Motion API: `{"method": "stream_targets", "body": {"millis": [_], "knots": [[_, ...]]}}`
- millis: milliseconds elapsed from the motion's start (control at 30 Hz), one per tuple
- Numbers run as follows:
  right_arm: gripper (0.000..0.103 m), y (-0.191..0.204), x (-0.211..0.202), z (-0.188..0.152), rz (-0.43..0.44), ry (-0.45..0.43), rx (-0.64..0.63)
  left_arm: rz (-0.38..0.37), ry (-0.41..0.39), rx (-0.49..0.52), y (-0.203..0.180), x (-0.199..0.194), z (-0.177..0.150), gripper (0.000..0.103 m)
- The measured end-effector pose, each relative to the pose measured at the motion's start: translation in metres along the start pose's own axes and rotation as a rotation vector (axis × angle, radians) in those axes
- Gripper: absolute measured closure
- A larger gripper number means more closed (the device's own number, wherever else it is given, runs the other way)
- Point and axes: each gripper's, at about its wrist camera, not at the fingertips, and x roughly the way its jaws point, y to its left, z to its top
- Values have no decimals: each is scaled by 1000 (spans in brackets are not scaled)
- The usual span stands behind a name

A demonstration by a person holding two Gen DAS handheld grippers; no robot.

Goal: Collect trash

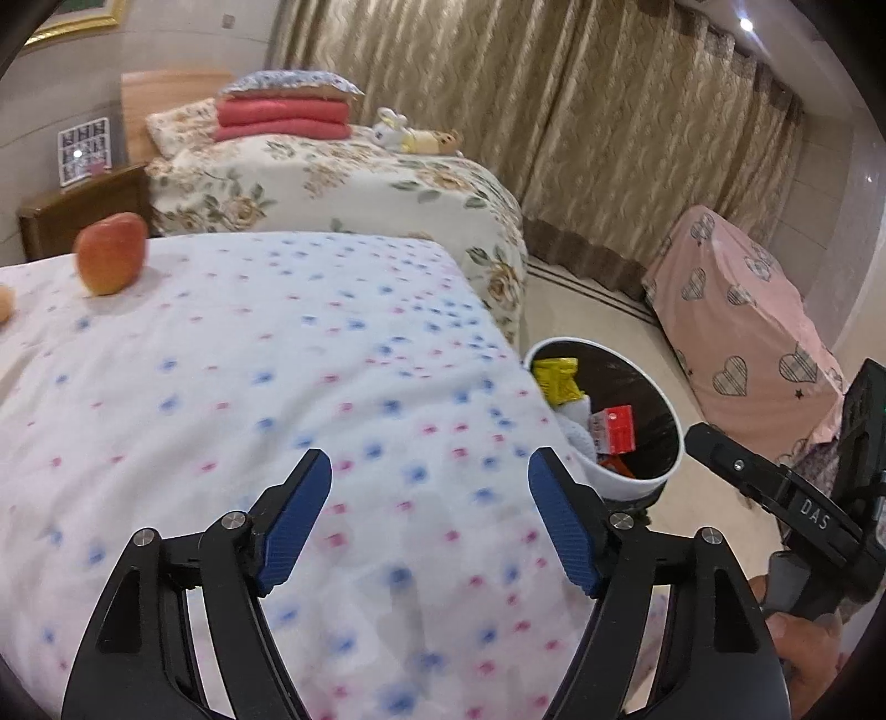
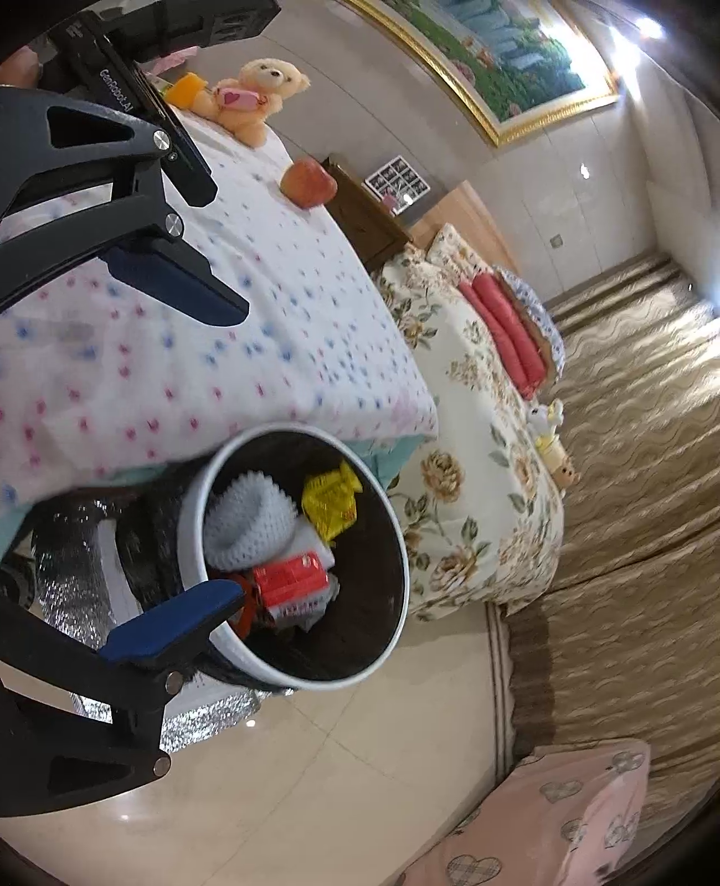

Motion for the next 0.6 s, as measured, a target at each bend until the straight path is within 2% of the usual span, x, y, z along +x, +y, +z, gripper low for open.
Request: {"method": "stream_targets", "body": {"millis": [133, 233, 333, 467, 500, 600], "knots": [[6, 18, -5, -10, 9, -39, -51, 32, -46, -21, 14, -16, -8, 25], [6, 33, -8, -13, 7, -66, -106, 63, -87, -19, 20, -25, -13, 18], [6, 45, -14, -11, -4, -110, -161, 100, -157, -11, 25, -41, -14, 16], [0, 65, -33, -8, -19, -232, -243, 193, -296, 1, 30, -64, -18, 0], [0, 67, -35, -9, -15, -255, -253, 218, -336, 4, 32, -68, -22, 0], [0, 74, -32, -17, -11, -280, -286, 251, -347, 19, 37, -68, -28, 0]]}}
